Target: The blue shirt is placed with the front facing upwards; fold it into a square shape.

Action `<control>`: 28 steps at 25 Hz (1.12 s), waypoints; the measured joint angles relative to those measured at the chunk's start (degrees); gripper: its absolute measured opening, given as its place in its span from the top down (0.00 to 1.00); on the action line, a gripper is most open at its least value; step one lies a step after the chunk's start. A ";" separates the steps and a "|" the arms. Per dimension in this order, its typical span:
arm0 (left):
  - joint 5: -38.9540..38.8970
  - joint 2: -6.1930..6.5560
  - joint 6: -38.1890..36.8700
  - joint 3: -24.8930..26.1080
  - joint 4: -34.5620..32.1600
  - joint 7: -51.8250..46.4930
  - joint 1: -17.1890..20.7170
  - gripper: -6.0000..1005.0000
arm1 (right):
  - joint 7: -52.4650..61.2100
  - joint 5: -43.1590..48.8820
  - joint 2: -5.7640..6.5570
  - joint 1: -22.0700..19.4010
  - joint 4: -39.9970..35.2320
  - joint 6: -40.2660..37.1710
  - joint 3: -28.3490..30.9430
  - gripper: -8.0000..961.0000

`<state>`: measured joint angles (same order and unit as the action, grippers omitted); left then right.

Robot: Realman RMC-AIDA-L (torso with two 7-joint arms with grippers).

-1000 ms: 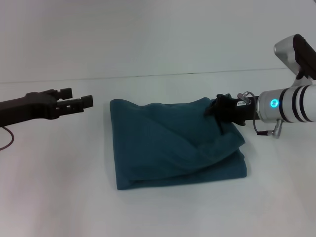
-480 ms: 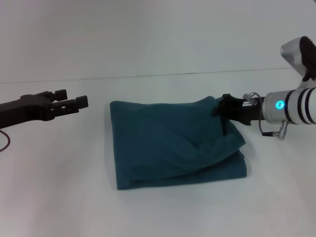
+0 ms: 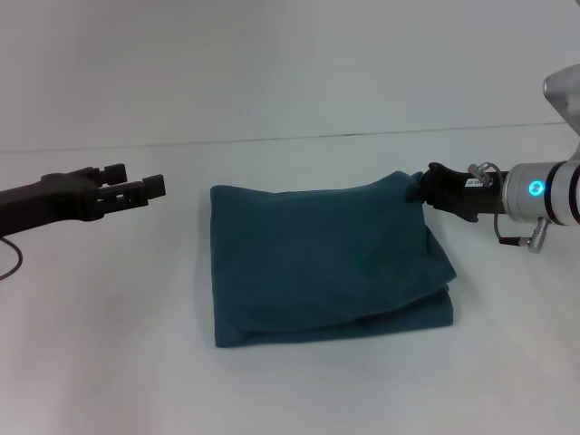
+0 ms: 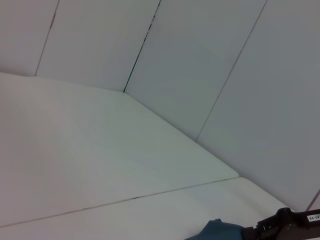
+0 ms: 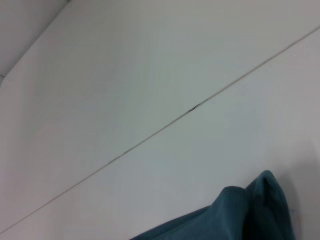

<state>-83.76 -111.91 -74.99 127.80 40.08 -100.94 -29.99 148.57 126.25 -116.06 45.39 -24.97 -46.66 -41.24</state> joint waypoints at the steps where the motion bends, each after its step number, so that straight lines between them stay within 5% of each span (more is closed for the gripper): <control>1: 0.00 0.00 0.00 0.00 0.01 -0.01 -0.01 0.07 | -0.11 -0.08 0.00 0.00 0.00 -0.01 -0.06 0.96; 28: 0.00 -0.24 -0.69 -0.01 0.18 -0.34 0.46 0.07 | -1.93 -0.46 0.09 -1.87 -0.12 2.17 0.47 0.96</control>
<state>-83.76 -112.15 -75.68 127.79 40.26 -101.28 -29.53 146.64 125.79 -115.97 43.52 -25.09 -44.48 -40.77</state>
